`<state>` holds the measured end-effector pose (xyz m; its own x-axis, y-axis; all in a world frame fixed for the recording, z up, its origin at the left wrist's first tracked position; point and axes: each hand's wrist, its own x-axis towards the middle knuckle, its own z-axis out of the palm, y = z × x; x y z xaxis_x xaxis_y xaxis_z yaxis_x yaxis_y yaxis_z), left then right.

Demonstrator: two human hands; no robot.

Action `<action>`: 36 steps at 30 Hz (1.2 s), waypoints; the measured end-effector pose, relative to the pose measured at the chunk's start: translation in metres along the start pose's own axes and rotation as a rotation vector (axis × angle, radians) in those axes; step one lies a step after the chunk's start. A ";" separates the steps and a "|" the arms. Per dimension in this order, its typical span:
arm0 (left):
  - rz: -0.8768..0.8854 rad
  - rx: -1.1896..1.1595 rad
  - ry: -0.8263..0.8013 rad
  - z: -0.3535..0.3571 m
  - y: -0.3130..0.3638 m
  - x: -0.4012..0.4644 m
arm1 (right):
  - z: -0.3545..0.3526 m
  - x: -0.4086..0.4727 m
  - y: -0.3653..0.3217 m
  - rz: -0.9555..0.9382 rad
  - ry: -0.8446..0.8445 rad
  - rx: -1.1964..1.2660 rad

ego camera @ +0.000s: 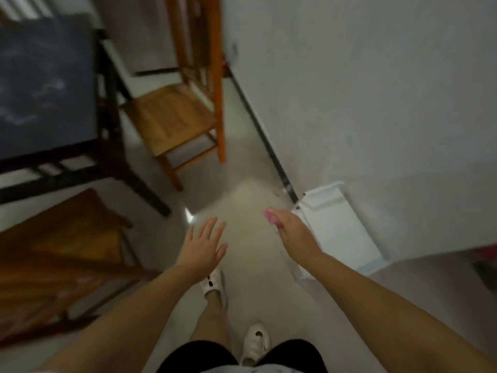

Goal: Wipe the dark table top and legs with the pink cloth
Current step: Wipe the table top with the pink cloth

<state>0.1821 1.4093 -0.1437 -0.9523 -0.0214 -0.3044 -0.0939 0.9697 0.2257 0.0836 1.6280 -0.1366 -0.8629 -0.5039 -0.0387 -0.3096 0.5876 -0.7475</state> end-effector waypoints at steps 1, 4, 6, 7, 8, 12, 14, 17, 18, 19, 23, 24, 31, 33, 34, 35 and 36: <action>-0.059 -0.013 0.020 0.003 -0.006 -0.024 | 0.007 -0.003 -0.013 -0.045 -0.053 -0.006; -0.229 -0.032 0.043 0.010 -0.027 -0.097 | 0.039 -0.009 -0.046 -0.146 -0.214 -0.049; -0.345 -0.092 0.067 0.013 -0.046 -0.142 | 0.065 -0.015 -0.076 -0.207 -0.317 -0.097; -0.396 -0.120 0.086 0.015 -0.057 -0.164 | 0.078 -0.019 -0.094 -0.241 -0.364 -0.110; -0.447 -0.132 0.102 0.016 -0.067 -0.186 | 0.092 -0.024 -0.112 -0.270 -0.415 -0.105; -0.613 -0.145 0.167 0.025 -0.110 -0.274 | 0.158 -0.057 -0.189 -0.407 -0.557 -0.060; -0.670 -0.141 0.168 0.030 -0.135 -0.323 | 0.198 -0.077 -0.228 -0.439 -0.618 -0.040; -0.765 -0.077 0.217 0.034 -0.179 -0.404 | 0.263 -0.107 -0.294 -0.445 -0.722 -0.048; -0.803 -0.078 0.229 0.034 -0.195 -0.432 | 0.285 -0.117 -0.316 -0.485 -0.721 -0.053; -0.846 -0.106 0.230 0.034 -0.212 -0.460 | 0.307 -0.124 -0.338 -0.523 -0.737 -0.039; -0.979 -0.110 0.309 0.039 -0.269 -0.557 | 0.381 -0.150 -0.420 -0.530 -0.911 -0.050; -1.008 -0.098 0.312 0.039 -0.283 -0.575 | 0.396 -0.158 -0.439 -0.576 -0.899 -0.066; -1.108 -0.118 0.358 0.016 -0.387 -0.625 | 0.502 -0.165 -0.540 -0.695 -0.909 -0.069; -1.101 -0.099 0.371 0.006 -0.425 -0.627 | 0.538 -0.152 -0.568 -0.714 -0.893 -0.073; -1.112 -0.086 0.377 0.003 -0.446 -0.628 | 0.558 -0.144 -0.583 -0.721 -0.902 -0.108; -1.129 -0.078 0.392 -0.003 -0.469 -0.629 | 0.580 -0.133 -0.598 -0.728 -0.918 -0.140; -1.147 -0.083 0.409 -0.008 -0.492 -0.632 | 0.601 -0.123 -0.613 -0.724 -0.931 -0.157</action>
<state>0.8279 0.9442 -0.0550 -0.3241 -0.9444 -0.0560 -0.9442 0.3192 0.0805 0.6193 0.9488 -0.0718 0.1347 -0.9786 -0.1557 -0.7071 0.0152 -0.7069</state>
